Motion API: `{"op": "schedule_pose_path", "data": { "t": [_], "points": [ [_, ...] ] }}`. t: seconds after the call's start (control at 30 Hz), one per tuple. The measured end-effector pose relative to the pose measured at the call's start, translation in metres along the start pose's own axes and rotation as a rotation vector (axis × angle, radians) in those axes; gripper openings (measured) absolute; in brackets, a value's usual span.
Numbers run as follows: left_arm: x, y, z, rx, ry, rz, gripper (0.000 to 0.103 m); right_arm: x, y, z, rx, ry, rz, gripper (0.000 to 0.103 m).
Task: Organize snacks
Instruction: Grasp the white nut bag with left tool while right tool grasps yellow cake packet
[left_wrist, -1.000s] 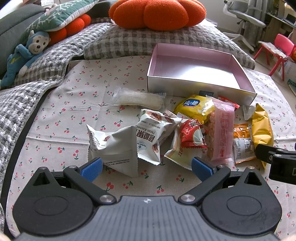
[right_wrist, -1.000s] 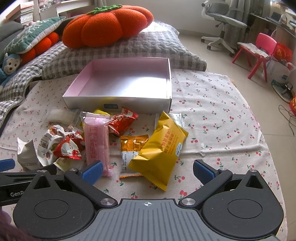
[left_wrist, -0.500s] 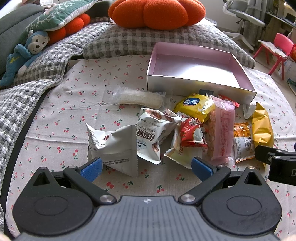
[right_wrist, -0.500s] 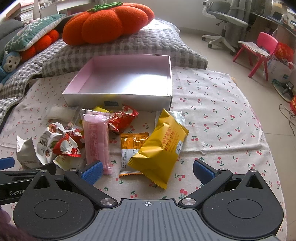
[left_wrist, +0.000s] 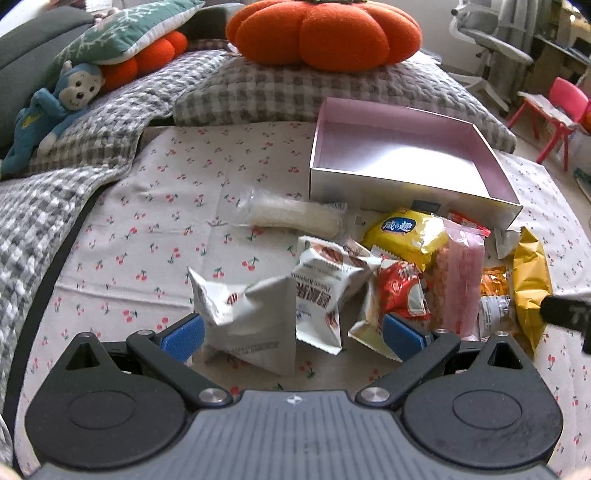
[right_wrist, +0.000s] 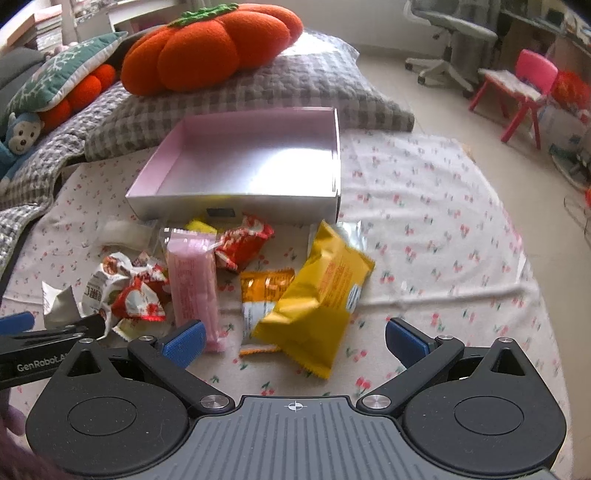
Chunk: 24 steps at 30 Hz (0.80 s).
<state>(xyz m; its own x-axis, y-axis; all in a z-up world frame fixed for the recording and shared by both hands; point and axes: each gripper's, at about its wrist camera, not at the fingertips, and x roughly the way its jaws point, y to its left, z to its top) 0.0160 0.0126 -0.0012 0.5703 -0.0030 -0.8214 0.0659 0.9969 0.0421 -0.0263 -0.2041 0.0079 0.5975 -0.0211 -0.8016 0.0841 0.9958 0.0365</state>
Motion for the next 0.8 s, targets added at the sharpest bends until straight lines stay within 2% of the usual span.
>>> {"op": "schedule_pose_path", "data": {
  "t": [0.03, 0.2, 0.33, 0.43, 0.53, 0.67, 0.8],
  "points": [
    [0.001, 0.002, 0.003, 0.004, 0.008, -0.019, 0.103, -0.001, 0.000, 0.004, -0.018, -0.007, -0.017, 0.103],
    [0.015, 0.011, 0.018, 0.022, 0.107, -0.123, 0.101, 0.002, -0.012, 0.026, 0.008, 0.011, 0.029, 0.103],
    [0.023, 0.022, 0.023, -0.036, 0.109, -0.156, 0.098, 0.023, -0.023, 0.035, 0.057, 0.145, 0.198, 0.103],
    [0.028, 0.030, 0.026, -0.085, 0.102, -0.198, 0.091, 0.038, -0.029, 0.036, 0.107, 0.158, 0.244, 0.103],
    [0.030, 0.037, 0.035, -0.096, 0.078, -0.214, 0.090, 0.053, -0.045, 0.035, 0.207, 0.223, 0.276, 0.102],
    [0.028, 0.050, 0.040, -0.125, 0.053, -0.201, 0.091, 0.062, -0.058, 0.037, 0.263, 0.254, 0.242, 0.102],
    [0.033, 0.061, 0.035, -0.139, 0.077, -0.196, 0.091, 0.069, -0.064, 0.039, 0.298, 0.261, 0.230, 0.102]
  ]
}}
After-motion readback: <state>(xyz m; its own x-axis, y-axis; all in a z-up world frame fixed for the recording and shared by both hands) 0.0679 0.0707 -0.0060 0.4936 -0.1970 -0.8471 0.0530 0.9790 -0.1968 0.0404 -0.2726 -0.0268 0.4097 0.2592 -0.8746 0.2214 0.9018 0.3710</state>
